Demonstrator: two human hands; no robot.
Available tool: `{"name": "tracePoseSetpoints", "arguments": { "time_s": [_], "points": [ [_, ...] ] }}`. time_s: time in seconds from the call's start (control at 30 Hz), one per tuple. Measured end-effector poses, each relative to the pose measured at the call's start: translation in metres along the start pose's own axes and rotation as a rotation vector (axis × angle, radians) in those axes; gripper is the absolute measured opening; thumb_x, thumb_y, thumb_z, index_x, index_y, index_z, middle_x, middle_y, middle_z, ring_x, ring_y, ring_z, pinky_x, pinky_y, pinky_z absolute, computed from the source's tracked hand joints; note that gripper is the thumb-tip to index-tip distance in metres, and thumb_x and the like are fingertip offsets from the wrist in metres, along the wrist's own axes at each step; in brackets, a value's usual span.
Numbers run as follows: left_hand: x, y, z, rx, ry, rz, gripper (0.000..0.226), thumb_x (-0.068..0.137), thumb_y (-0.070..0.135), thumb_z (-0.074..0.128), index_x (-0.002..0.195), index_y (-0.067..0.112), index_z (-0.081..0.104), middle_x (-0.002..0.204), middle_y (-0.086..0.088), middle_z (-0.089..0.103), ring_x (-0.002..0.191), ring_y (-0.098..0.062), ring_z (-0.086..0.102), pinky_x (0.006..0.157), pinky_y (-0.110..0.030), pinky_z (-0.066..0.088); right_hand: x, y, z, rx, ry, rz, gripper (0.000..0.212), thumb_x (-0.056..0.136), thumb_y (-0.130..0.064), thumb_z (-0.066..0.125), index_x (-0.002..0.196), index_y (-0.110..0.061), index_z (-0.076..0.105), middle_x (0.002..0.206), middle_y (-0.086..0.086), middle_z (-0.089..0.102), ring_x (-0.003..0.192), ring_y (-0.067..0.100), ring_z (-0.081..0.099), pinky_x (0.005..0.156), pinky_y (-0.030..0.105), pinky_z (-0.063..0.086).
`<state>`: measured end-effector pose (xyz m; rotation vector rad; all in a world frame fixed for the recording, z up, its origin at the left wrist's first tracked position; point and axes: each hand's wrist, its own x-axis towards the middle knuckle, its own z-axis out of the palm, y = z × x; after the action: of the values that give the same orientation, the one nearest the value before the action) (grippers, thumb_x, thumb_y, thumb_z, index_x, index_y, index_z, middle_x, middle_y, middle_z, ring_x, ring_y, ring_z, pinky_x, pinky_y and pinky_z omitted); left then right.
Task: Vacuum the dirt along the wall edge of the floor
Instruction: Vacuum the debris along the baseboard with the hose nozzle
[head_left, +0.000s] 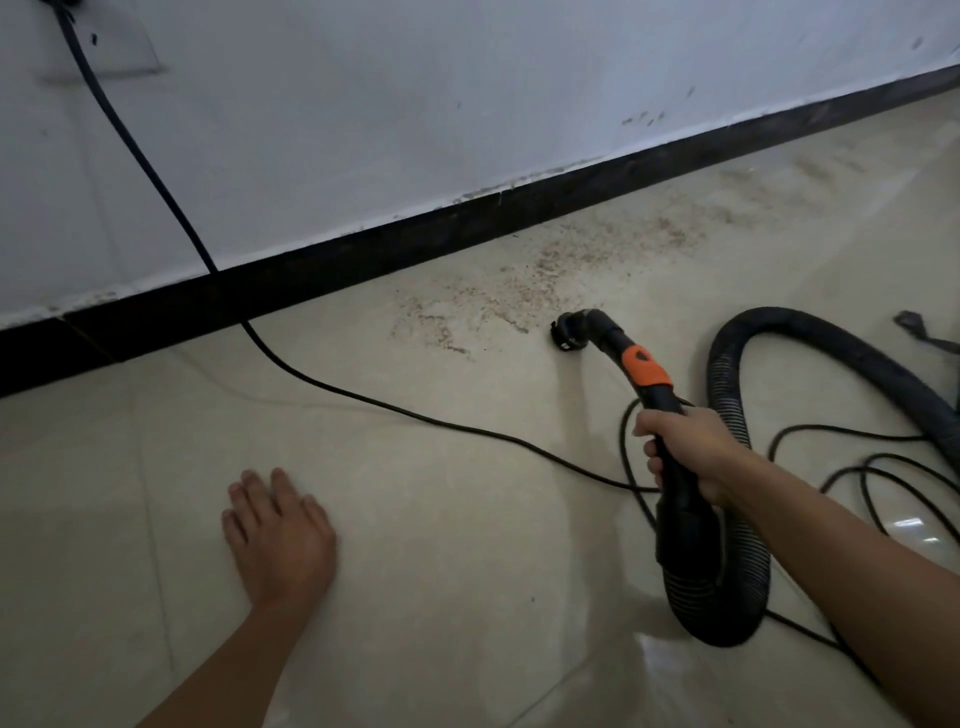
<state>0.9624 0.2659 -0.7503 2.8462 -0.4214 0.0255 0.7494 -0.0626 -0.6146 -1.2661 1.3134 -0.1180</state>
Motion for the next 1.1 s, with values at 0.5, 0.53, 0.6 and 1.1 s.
{"name": "tracePoseSetpoints", "arguments": {
  "time_s": [0.5, 0.53, 0.6, 1.1],
  "points": [
    [0.0, -0.003, 0.0, 0.018, -0.011, -0.01, 0.06, 0.089, 0.029, 0.031, 0.134, -0.005, 0.049, 0.143, -0.034, 0.039, 0.135, -0.048, 0.034, 0.111, -0.055, 0.025, -0.009, 0.013, 0.051, -0.172, -0.139, -0.094, 0.014, 0.075, -0.007, 0.068, 0.084, -0.005, 0.057, 0.052, 0.006, 0.052, 0.039, 0.018, 0.045, 0.042, 0.026, 0.041],
    [0.001, -0.003, 0.0, 0.019, -0.009, -0.013, 0.06, 0.089, 0.03, 0.031, 0.134, -0.005, 0.049, 0.143, -0.033, 0.039, 0.135, -0.047, 0.034, 0.111, -0.055, 0.025, -0.006, 0.011, 0.053, -0.16, -0.114, -0.098, 0.014, 0.076, -0.006, 0.068, 0.086, -0.004, 0.058, 0.052, 0.006, 0.052, 0.039, 0.019, 0.045, 0.042, 0.027, 0.041],
    [0.001, -0.004, 0.001, 0.022, -0.008, -0.015, 0.06, 0.089, 0.03, 0.03, 0.135, -0.005, 0.049, 0.144, -0.033, 0.039, 0.135, -0.047, 0.034, 0.111, -0.055, 0.024, -0.003, 0.008, 0.062, -0.16, -0.123, -0.097, 0.014, 0.077, -0.005, 0.068, 0.087, -0.004, 0.058, 0.052, 0.006, 0.052, 0.038, 0.019, 0.045, 0.042, 0.027, 0.042],
    [0.004, -0.003, 0.0, 0.079, -0.061, -0.043, 0.062, 0.091, 0.033, 0.025, 0.138, -0.001, 0.048, 0.147, -0.029, 0.037, 0.138, -0.042, 0.033, 0.113, -0.052, 0.025, 0.013, -0.025, 0.131, -0.164, -0.161, -0.116, 0.013, 0.08, -0.005, 0.067, 0.089, -0.004, 0.058, 0.05, 0.004, 0.051, 0.038, 0.018, 0.044, 0.04, 0.026, 0.041]
  ]
}}
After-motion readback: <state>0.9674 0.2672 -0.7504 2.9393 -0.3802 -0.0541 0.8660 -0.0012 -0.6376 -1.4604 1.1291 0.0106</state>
